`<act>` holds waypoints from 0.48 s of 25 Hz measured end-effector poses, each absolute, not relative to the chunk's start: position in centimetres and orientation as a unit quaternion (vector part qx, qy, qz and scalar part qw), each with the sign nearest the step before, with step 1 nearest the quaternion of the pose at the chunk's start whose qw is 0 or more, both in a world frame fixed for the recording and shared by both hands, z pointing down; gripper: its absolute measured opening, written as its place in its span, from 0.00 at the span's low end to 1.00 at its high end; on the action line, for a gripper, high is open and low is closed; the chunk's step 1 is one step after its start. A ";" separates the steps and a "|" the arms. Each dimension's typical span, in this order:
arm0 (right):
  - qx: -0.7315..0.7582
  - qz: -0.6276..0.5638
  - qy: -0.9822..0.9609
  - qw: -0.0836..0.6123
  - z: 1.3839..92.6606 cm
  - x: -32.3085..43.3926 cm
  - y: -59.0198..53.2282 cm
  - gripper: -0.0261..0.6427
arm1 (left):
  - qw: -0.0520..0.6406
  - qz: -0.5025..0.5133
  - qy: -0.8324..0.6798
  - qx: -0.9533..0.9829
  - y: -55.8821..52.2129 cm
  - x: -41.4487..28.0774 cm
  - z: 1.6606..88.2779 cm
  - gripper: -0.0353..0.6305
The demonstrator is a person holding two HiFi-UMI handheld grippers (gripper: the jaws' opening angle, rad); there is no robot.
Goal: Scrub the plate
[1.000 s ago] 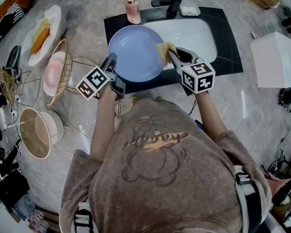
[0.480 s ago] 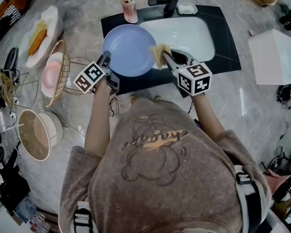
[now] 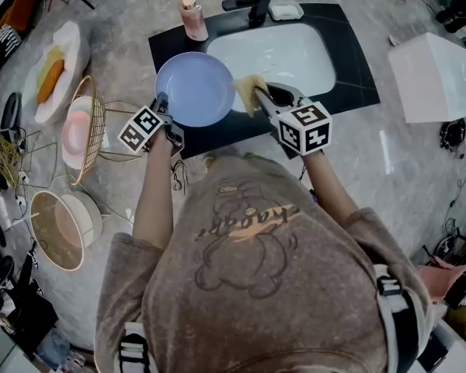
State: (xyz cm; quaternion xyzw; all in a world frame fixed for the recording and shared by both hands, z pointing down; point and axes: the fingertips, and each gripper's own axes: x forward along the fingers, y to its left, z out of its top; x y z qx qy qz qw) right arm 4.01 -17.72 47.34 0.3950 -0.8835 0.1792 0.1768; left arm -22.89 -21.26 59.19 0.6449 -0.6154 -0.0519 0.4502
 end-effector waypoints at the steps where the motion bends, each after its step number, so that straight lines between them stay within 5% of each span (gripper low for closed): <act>1: 0.396 0.178 -0.883 0.179 47.4 4.1 -17.8 0.12 | 0.446 -0.047 -0.621 0.643 -21.3 -23.1 59.4 0.15; 12: 0.408 0.185 -0.874 0.189 48.2 4.5 -18.1 0.12 | 0.387 0.070 -0.677 0.622 -22.1 -24.8 62.3 0.11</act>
